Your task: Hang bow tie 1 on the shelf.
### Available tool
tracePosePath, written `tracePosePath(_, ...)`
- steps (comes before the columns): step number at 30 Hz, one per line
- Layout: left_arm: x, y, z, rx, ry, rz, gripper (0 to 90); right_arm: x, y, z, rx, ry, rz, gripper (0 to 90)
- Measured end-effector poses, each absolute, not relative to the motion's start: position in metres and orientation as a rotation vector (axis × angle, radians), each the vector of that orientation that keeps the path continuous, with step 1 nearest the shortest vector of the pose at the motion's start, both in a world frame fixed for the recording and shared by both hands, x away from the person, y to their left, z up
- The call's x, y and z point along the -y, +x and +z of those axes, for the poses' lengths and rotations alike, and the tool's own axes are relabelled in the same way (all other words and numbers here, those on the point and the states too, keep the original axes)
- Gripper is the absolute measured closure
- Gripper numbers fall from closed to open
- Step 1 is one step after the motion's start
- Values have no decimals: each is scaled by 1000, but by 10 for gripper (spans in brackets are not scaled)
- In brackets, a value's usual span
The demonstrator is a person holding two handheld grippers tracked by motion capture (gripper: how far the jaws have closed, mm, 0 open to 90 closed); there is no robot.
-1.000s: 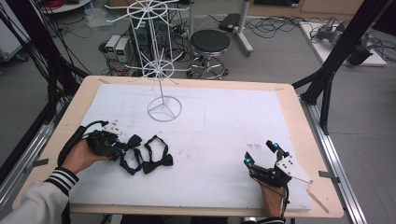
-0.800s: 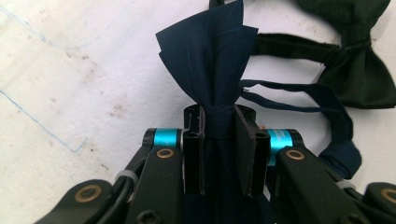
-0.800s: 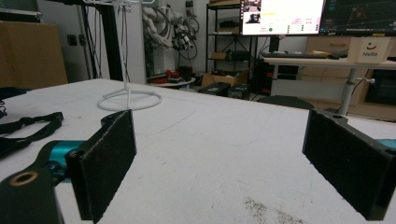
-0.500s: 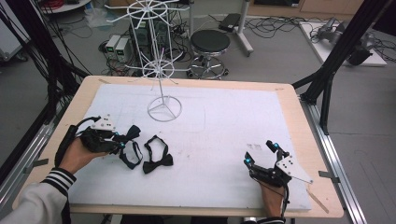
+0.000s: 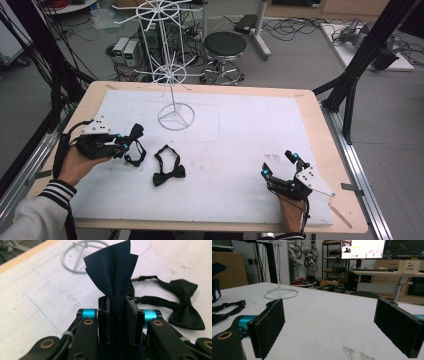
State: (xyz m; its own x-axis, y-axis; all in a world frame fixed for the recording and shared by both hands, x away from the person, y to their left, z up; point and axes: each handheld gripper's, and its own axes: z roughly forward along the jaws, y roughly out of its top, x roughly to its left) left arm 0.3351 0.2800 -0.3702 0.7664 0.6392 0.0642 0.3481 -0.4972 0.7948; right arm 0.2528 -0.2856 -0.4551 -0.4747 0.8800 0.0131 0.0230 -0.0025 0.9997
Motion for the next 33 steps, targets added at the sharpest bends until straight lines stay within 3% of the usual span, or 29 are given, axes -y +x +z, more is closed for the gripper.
tracePosePath(14,-282,337,-347,-707,2034,529,743,286,253,-455,-1578,955,1561,91)
tracePosePath(33,-278,340,-319,-661,1920,530,743,286,253,-455,-1577,956,1560,92)
